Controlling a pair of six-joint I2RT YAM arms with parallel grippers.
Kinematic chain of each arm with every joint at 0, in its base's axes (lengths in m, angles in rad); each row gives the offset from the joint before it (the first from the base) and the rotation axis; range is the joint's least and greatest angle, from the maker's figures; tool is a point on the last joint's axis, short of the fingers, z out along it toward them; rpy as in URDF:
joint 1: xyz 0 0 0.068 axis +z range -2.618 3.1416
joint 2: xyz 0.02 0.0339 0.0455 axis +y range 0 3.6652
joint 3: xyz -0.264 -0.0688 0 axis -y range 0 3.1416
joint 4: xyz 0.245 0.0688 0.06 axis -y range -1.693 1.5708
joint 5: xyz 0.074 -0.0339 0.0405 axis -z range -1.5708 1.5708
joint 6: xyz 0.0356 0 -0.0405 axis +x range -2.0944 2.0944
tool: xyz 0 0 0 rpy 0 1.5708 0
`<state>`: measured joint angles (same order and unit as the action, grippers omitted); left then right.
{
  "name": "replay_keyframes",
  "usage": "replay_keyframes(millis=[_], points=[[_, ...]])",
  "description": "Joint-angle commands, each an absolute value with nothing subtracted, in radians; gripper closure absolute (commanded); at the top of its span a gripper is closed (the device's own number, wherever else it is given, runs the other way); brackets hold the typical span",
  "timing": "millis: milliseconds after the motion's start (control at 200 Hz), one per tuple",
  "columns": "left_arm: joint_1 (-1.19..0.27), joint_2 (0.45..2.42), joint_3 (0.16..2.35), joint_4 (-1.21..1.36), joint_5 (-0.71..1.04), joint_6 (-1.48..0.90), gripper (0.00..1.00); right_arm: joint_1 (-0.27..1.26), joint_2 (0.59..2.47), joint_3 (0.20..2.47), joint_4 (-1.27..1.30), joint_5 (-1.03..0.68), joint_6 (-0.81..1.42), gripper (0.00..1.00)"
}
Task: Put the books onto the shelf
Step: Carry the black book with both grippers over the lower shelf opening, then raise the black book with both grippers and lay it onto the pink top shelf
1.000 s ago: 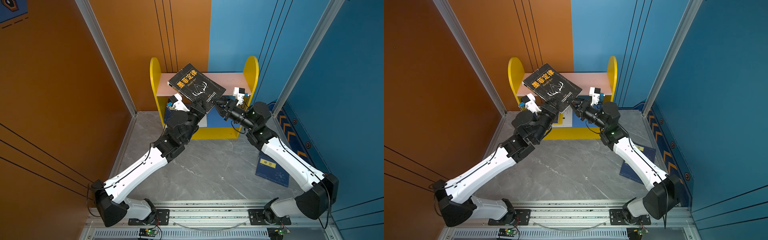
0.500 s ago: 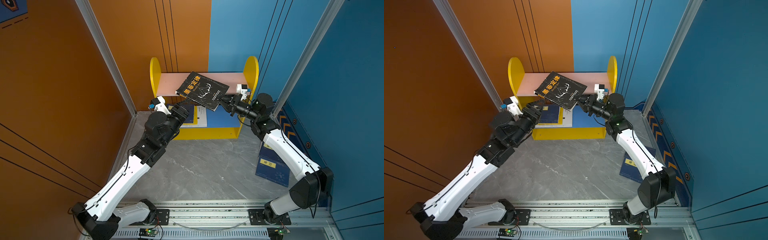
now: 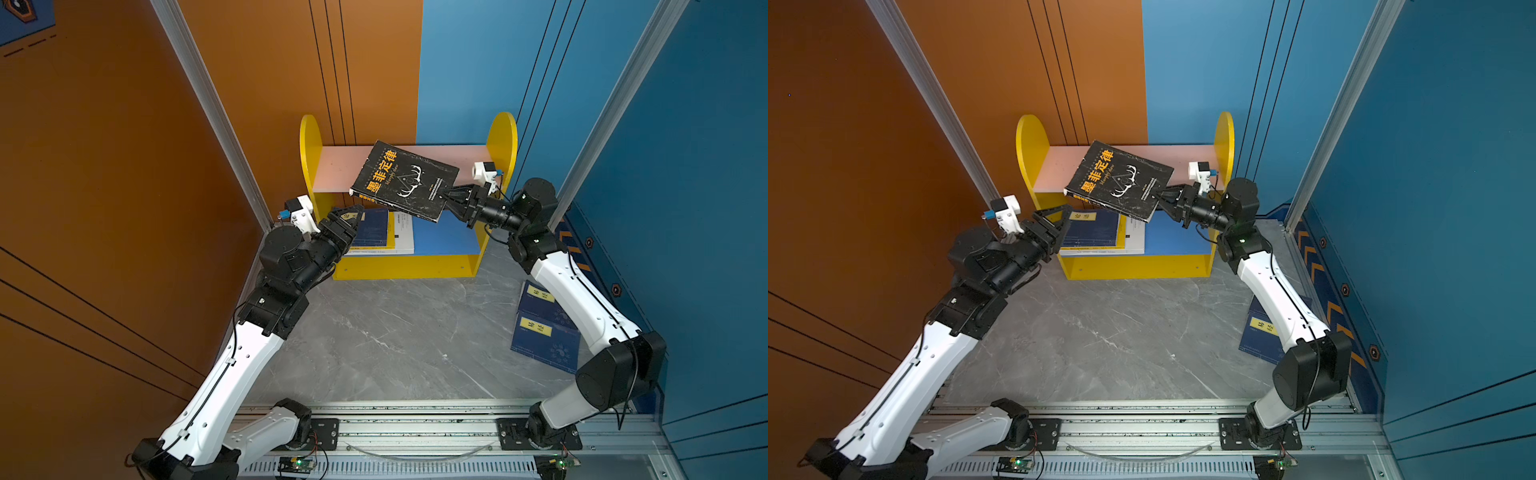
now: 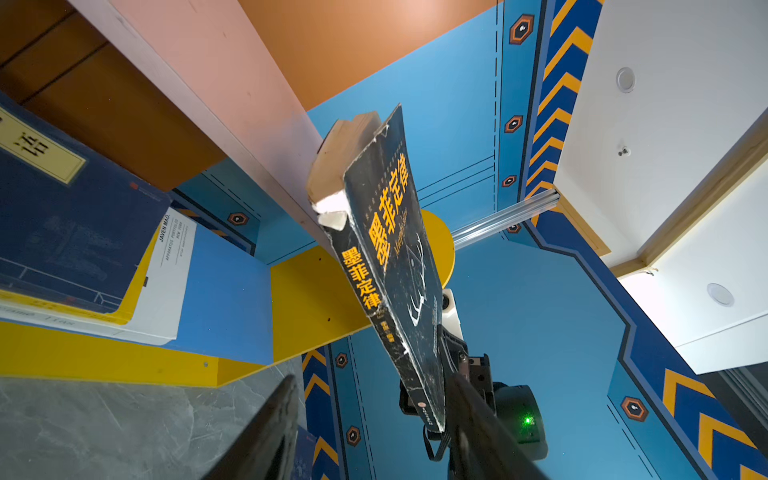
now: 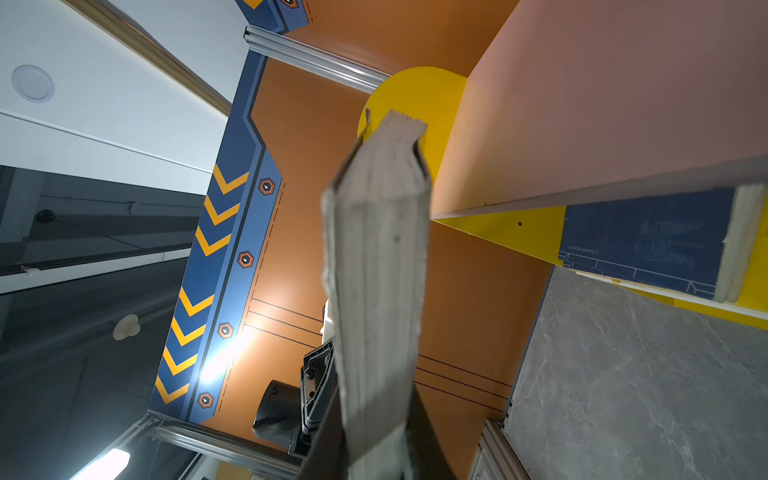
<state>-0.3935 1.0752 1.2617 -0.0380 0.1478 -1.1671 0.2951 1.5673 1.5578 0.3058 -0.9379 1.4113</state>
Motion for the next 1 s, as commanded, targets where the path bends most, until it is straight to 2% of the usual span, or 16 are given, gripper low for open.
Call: replay_keyframes(millis=[0, 366, 801, 866, 921, 996], points=[[-0.388, 1.093, 1.292, -0.01, 0.213, -1.181, 0.43, 0.29, 1.544, 1.605, 0.384, -0.996, 1.41, 0.85], [-0.387, 1.141, 1.296, 0.073, 0.219, -1.213, 0.53, 0.3, 1.532, 1.628, 0.321, -1.043, 1.356, 0.85], [-0.388, 1.188, 1.276, 0.187, 0.101, -1.224, 0.83, 0.327, 1.646, 1.787, 0.248, -1.024, 1.327, 0.81], [-0.388, 1.2, 1.279, 0.208, 0.068, -1.226, 0.9, 0.335, 1.683, 1.847, 0.242, -1.003, 1.327, 0.8], [-0.387, 1.21, 1.284, 0.227, 0.042, -1.225, 0.92, 0.339, 1.72, 1.903, 0.232, -0.978, 1.326, 0.75], [-0.388, 1.222, 1.292, 0.247, -0.004, -1.219, 0.94, 0.345, 1.748, 1.95, 0.188, -0.88, 1.277, 0.74]])
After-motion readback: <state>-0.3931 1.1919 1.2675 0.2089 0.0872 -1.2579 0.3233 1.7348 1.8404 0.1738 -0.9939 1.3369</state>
